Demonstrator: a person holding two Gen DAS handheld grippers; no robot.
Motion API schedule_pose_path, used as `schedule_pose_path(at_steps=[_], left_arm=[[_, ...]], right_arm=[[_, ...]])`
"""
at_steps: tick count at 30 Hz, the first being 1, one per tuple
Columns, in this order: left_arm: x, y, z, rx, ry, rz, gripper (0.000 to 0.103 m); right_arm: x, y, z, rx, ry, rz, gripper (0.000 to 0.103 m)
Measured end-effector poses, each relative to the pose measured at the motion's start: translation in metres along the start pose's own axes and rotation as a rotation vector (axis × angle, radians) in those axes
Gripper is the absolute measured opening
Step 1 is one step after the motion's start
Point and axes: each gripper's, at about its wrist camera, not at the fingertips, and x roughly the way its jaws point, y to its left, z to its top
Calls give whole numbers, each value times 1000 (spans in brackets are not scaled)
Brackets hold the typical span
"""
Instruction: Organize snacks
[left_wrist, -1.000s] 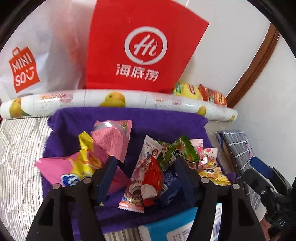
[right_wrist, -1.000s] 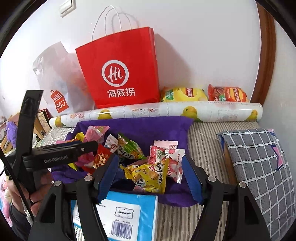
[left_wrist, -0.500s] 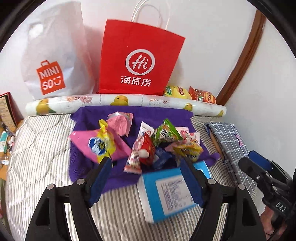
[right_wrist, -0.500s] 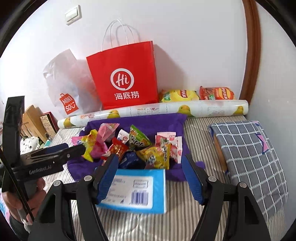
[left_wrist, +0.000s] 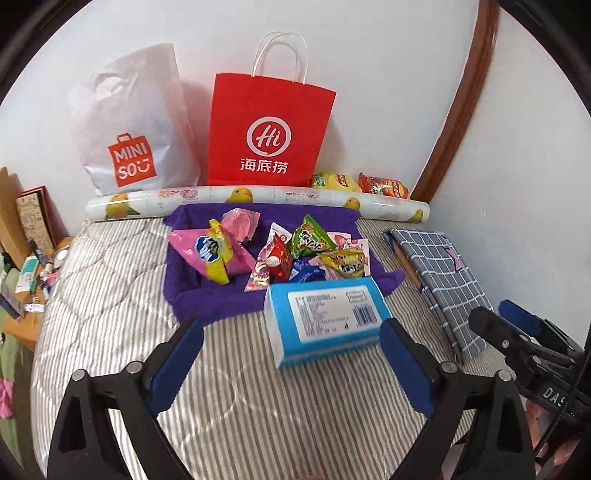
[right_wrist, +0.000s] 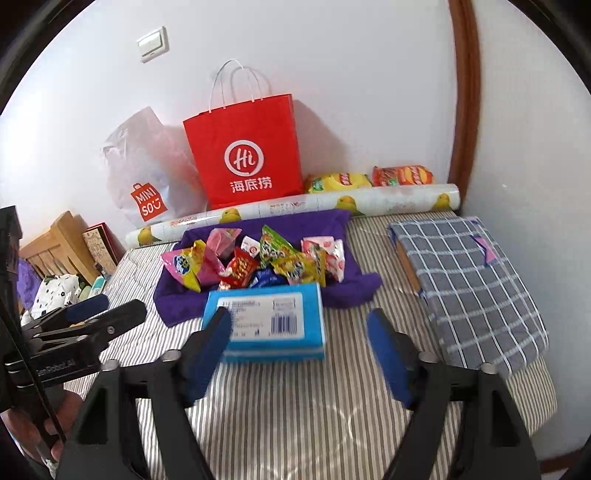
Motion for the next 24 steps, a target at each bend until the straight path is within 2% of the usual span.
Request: schedule_pose_path(at_steps=[1, 4, 9, 11, 18, 24], left_arm=[[-5, -1, -3, 1, -6, 1, 98], [-21, -5, -12, -3, -19, 0, 101], [-44, -16, -27, 8, -48, 15, 102], [-52, -21, -34, 7, -62, 28, 102], [-72, -40, -54, 50, -91, 92, 102], [-79, -43, -67, 44, -88, 90, 102]], right_arm=[[-5, 0, -4, 1, -7, -10, 88], [-22, -3, -15, -1, -34, -55, 94], [-44, -8, -30, -5, -32, -99, 97], [-53, -8, -36, -7, -28, -116, 102], [-81, -10, -54, -5, -52, -106, 102], [-96, -10, -64, -6, -72, -95, 102]])
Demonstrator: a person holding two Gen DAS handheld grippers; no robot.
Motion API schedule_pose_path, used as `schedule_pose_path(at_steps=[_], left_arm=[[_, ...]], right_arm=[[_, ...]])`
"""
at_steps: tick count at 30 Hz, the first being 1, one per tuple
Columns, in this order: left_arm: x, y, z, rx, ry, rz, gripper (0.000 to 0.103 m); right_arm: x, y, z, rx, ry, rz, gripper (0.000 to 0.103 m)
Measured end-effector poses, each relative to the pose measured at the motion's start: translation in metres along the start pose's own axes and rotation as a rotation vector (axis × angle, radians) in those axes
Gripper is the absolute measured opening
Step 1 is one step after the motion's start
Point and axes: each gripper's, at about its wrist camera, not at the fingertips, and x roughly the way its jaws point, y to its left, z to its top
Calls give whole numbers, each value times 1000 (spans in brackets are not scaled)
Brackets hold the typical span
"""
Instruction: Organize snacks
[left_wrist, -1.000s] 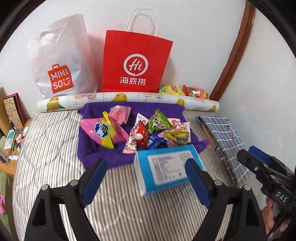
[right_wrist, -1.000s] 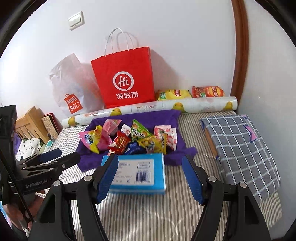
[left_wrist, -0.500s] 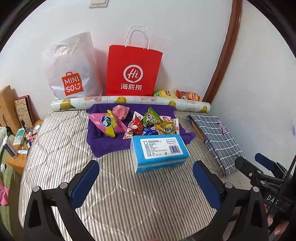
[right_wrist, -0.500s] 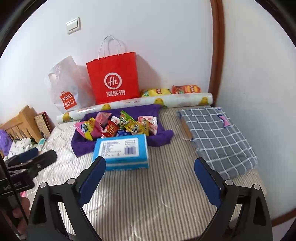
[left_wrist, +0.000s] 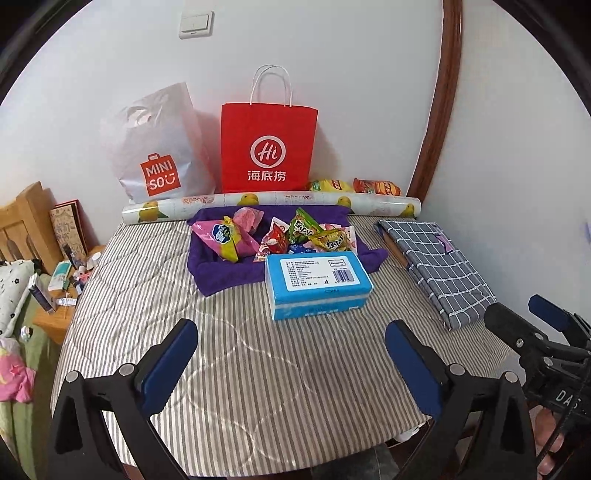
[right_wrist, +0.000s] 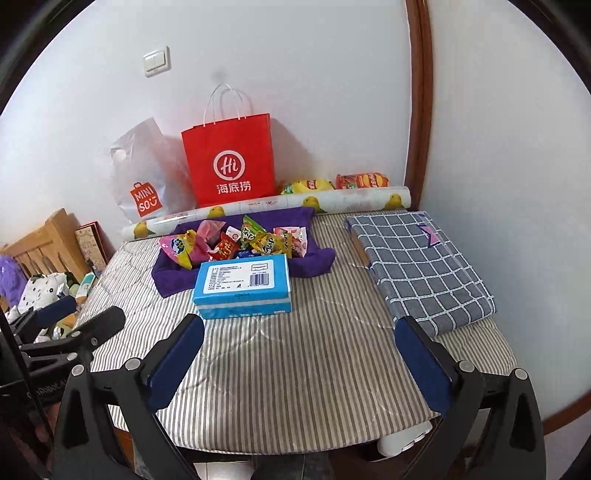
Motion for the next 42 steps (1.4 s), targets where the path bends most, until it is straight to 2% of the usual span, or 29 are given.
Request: schedule_pose_path(at_steps=[11, 42], left_arm=[[-15, 2, -3, -14, -17, 1, 102], [-27, -4, -5, 1, -34, -5, 102]], right_arm=[[-9, 4, -10, -6, -7, 12, 102], [-25, 1, -15, 8, -33, -2, 102]])
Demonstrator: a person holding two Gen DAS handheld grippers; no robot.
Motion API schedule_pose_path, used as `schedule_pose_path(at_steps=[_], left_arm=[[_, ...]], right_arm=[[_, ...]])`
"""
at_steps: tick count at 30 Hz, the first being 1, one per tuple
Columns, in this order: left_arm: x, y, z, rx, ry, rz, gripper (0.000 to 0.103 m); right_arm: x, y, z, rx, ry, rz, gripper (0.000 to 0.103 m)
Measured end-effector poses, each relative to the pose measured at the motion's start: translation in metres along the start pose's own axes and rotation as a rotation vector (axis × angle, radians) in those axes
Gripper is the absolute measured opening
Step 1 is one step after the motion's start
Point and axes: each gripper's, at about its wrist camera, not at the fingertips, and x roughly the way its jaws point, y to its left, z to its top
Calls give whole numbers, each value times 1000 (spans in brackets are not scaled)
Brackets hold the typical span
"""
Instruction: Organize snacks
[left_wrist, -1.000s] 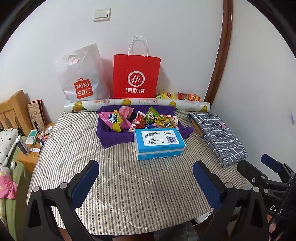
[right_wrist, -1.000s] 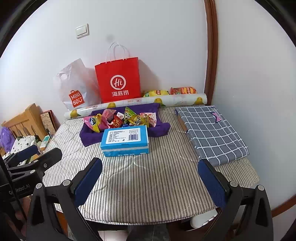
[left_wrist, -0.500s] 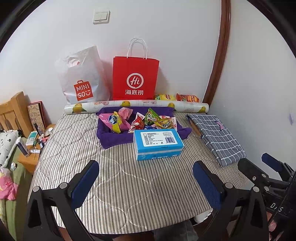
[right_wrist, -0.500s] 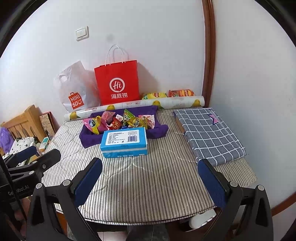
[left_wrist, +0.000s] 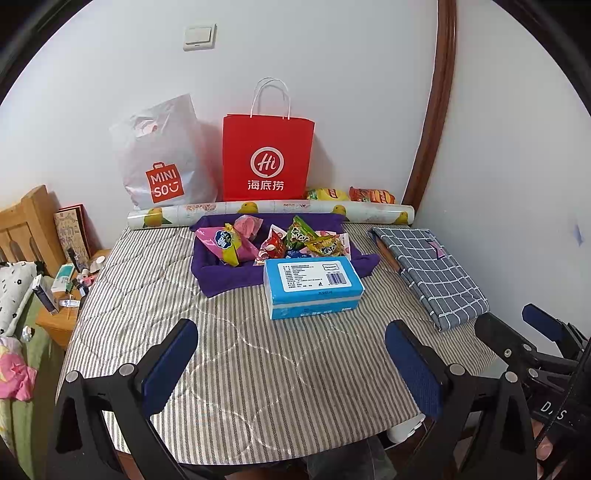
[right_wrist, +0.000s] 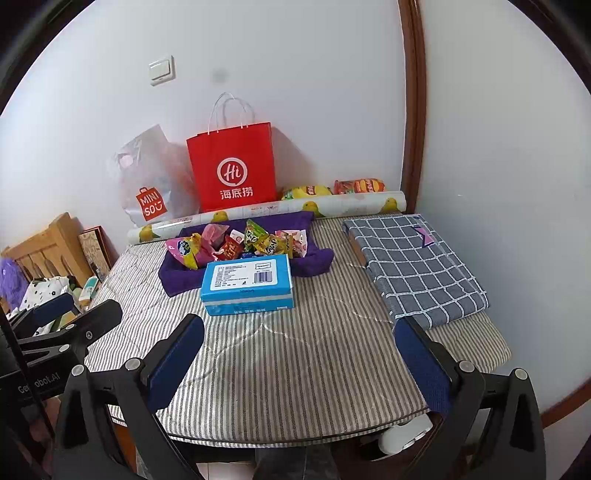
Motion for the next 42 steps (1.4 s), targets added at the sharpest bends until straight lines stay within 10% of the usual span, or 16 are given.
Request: schedule_pose_path(at_steps=[42], left_arm=[[-4, 4, -3, -4, -2, 0, 102]], right_arm=[[-8, 4, 0, -7, -11, 0, 102]])
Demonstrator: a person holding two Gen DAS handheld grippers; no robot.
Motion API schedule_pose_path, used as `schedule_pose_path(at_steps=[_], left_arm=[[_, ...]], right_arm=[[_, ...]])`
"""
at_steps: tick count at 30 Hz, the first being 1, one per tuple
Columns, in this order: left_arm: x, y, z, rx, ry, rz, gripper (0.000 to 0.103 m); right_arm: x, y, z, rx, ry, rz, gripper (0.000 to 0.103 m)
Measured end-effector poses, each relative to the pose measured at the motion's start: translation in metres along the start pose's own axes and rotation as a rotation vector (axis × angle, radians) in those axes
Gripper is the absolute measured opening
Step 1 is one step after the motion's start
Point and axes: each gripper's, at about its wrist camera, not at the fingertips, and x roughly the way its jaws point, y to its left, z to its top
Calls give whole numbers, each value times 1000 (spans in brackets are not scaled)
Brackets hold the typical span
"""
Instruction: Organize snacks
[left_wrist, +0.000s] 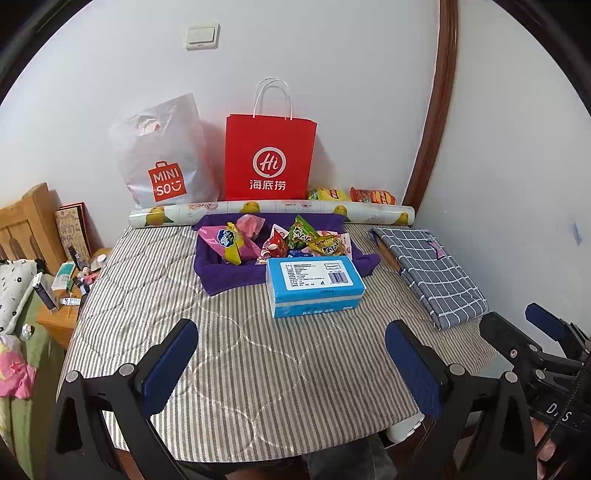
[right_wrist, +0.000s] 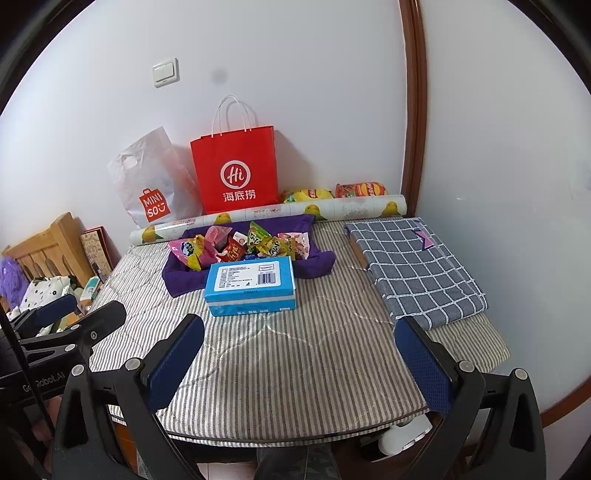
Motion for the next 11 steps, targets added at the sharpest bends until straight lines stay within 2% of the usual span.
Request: schedule_pose_path(at_steps=[11], left_arm=[[7, 0, 3, 25, -4, 23, 102]], right_arm=[[2, 2, -2, -2, -3, 16, 102]])
